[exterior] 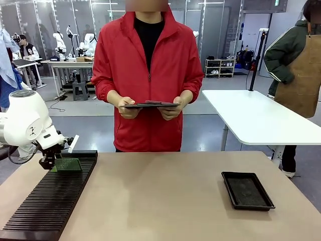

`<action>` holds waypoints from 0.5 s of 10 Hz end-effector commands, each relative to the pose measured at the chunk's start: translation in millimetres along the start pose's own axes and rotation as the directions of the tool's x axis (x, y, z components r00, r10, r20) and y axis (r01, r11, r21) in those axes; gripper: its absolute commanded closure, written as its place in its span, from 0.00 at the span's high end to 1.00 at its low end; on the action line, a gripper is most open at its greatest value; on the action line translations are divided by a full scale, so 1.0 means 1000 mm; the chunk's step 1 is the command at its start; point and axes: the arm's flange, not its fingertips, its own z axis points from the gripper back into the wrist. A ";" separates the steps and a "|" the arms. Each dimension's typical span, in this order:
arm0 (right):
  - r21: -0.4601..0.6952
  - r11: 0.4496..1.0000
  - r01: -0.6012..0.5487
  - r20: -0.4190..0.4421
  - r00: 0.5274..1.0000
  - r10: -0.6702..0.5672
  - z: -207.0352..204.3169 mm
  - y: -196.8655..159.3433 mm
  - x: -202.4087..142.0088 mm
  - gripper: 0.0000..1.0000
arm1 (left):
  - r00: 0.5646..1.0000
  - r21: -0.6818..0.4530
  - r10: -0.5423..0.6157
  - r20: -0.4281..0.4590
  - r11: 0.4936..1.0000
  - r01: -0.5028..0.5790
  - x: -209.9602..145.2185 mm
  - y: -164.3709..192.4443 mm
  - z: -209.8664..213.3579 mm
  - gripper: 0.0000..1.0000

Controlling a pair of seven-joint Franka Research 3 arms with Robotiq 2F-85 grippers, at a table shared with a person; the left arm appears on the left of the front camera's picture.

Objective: Inspect the PCB.
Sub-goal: Pick up the Blank PCB and present it to the human.

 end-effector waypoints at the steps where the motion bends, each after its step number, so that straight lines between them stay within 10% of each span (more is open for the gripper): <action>1: 0.012 1.000 -0.014 0.009 1.000 0.014 0.001 0.001 0.000 1.00 | 1.000 0.022 0.005 -0.015 1.000 -0.005 -0.002 0.006 -0.001 0.00; 5: 0.012 1.000 -0.014 0.009 1.000 0.014 0.001 0.001 0.000 1.00 | 1.000 0.013 -0.006 -0.014 1.000 0.006 0.001 0.008 0.002 0.00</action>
